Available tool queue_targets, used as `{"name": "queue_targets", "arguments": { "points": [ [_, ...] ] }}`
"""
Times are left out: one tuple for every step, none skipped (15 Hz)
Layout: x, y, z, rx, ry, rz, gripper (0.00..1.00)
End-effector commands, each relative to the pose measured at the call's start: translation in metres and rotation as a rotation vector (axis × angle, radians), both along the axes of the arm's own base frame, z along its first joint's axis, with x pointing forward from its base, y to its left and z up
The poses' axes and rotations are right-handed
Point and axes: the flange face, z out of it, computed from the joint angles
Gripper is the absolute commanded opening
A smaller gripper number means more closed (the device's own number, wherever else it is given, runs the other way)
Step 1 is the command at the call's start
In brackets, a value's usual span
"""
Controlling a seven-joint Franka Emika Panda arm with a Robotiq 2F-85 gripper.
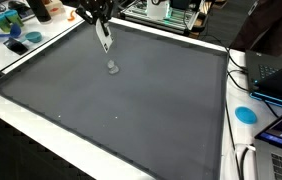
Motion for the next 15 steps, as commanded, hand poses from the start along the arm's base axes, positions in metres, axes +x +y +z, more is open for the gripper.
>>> {"name": "queue_targets", "arguments": {
  "points": [
    [-0.005, 0.009, 0.010, -0.058, -0.011, 0.055, 0.01],
    [-0.004, 0.013, 0.013, -0.078, -0.011, 0.075, 0.01],
    [-0.003, 0.017, 0.017, -0.096, -0.015, 0.100, 0.01],
    [-0.002, 0.021, 0.020, -0.120, -0.015, 0.126, 0.01],
    [-0.001, 0.026, 0.024, -0.140, -0.014, 0.154, 0.01],
    [0.000, 0.030, 0.027, -0.165, -0.014, 0.175, 0.01],
    [0.001, 0.035, 0.030, -0.186, -0.010, 0.188, 0.01],
    [0.002, 0.040, 0.033, -0.201, -0.013, 0.205, 0.01],
    [0.004, 0.045, 0.037, -0.222, -0.014, 0.218, 0.01],
    [0.005, 0.050, 0.041, -0.239, -0.013, 0.236, 0.01],
    [0.006, 0.054, 0.045, -0.253, -0.012, 0.251, 0.01],
    [0.007, 0.059, 0.049, -0.268, 0.002, 0.258, 0.01],
    [0.009, 0.064, 0.053, -0.281, 0.008, 0.268, 0.01],
    [0.010, 0.069, 0.057, -0.292, 0.024, 0.277, 0.01],
    [0.012, 0.073, 0.061, -0.302, 0.036, 0.286, 0.01]
  ]
}}
